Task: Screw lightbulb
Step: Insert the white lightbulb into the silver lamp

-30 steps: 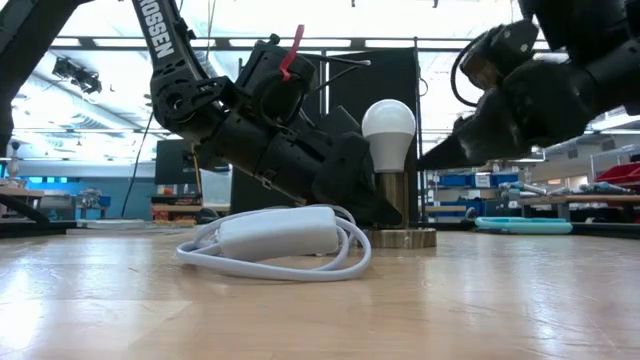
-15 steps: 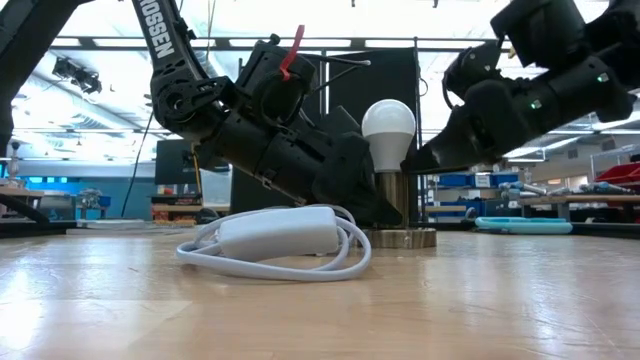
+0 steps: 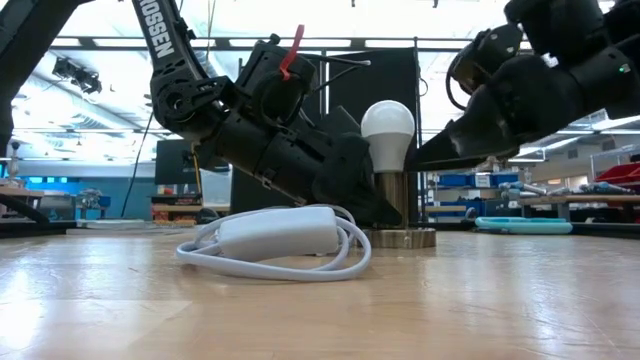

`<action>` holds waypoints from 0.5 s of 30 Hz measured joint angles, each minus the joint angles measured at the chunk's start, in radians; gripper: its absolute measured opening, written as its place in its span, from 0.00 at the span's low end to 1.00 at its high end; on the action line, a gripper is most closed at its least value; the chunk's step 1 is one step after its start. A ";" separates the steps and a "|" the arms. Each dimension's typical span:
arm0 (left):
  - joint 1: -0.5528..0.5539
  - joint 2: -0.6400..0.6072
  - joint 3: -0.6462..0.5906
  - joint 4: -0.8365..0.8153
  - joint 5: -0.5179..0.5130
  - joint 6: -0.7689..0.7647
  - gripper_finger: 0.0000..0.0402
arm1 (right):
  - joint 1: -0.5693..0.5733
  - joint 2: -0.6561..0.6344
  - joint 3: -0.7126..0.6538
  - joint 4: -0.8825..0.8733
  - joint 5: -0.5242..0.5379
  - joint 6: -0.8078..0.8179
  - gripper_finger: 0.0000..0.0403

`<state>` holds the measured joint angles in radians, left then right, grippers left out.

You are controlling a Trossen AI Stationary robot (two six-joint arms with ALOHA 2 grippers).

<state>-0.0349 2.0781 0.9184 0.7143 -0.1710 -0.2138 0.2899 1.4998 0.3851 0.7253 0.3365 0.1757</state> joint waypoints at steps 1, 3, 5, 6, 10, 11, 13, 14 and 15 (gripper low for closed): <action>0.000 0.000 0.000 0.000 0.000 0.000 0.54 | 0.010 0.000 0.000 0.002 -0.002 0.004 0.65; 0.000 0.000 0.000 -0.001 0.000 0.000 0.54 | 0.025 0.000 0.000 -0.001 0.005 0.008 0.65; 0.000 0.000 0.000 -0.001 -0.001 0.000 0.54 | 0.032 0.000 0.000 -0.024 0.043 0.012 0.65; 0.000 0.000 0.000 -0.001 -0.001 0.000 0.54 | 0.032 0.000 0.000 -0.038 0.072 0.013 0.65; 0.000 0.000 0.000 -0.002 -0.002 -0.003 0.54 | -0.006 0.001 0.000 -0.048 0.149 0.017 0.65; 0.000 0.000 0.000 -0.002 -0.002 -0.003 0.54 | -0.019 0.001 0.000 -0.038 0.146 0.008 0.65; 0.000 0.000 0.000 -0.002 -0.004 -0.004 0.54 | -0.045 0.001 0.000 -0.005 0.111 -0.016 0.65; 0.000 0.000 0.000 -0.002 -0.004 -0.004 0.54 | -0.058 0.001 0.000 0.008 0.090 -0.027 0.65; 0.000 0.000 0.000 -0.002 -0.004 -0.004 0.54 | -0.069 0.001 0.000 0.014 0.071 -0.035 0.65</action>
<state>-0.0345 2.0781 0.9184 0.7120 -0.1755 -0.2176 0.2204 1.5005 0.3851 0.7395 0.4070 0.1405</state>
